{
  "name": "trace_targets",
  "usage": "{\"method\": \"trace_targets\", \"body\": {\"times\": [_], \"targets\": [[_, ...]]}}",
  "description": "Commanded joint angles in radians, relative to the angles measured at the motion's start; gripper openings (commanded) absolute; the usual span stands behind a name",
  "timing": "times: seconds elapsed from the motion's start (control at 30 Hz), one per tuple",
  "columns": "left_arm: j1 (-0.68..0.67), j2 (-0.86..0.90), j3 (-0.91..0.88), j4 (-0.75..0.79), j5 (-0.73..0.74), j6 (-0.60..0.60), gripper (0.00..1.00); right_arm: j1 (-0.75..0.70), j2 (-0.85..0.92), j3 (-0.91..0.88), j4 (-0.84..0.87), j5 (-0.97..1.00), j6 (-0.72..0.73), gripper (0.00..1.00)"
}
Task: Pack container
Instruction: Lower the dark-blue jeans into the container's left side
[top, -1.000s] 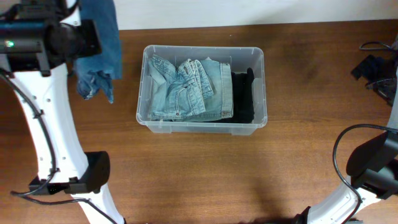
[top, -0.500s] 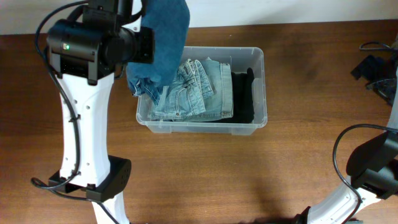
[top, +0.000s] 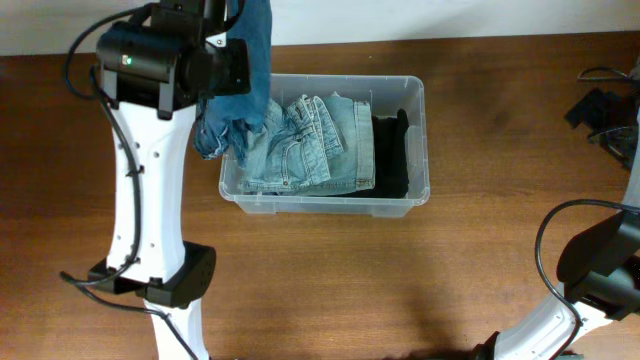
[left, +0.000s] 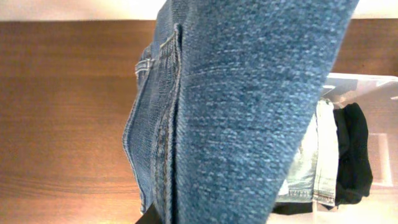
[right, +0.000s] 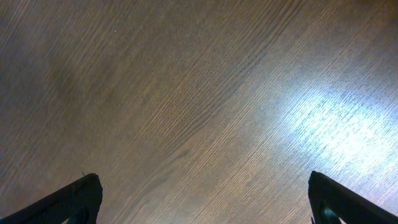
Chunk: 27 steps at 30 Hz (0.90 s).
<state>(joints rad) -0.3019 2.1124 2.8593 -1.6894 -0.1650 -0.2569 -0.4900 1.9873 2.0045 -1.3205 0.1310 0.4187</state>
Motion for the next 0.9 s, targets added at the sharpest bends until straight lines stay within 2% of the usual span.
{"method": "trace_targets", "body": {"times": [0.0,0.37,0.67,0.87], "targets": [[-0.013,0.010,0.028,0.024,-0.026,-0.046,0.01,-0.001,0.011,-0.003,0.000,0.012,0.005,0.98],[-0.084,0.108,0.018,0.003,-0.027,-0.046,0.01,-0.001,0.011,-0.003,0.000,0.012,0.005,0.99],[-0.129,0.113,0.018,0.014,-0.026,-0.047,0.01,-0.001,0.011,-0.003,0.000,0.012,0.005,0.98],[-0.150,0.142,0.018,0.036,-0.025,-0.101,0.01,-0.001,0.011,-0.003,0.000,0.012,0.005,0.98]]}}
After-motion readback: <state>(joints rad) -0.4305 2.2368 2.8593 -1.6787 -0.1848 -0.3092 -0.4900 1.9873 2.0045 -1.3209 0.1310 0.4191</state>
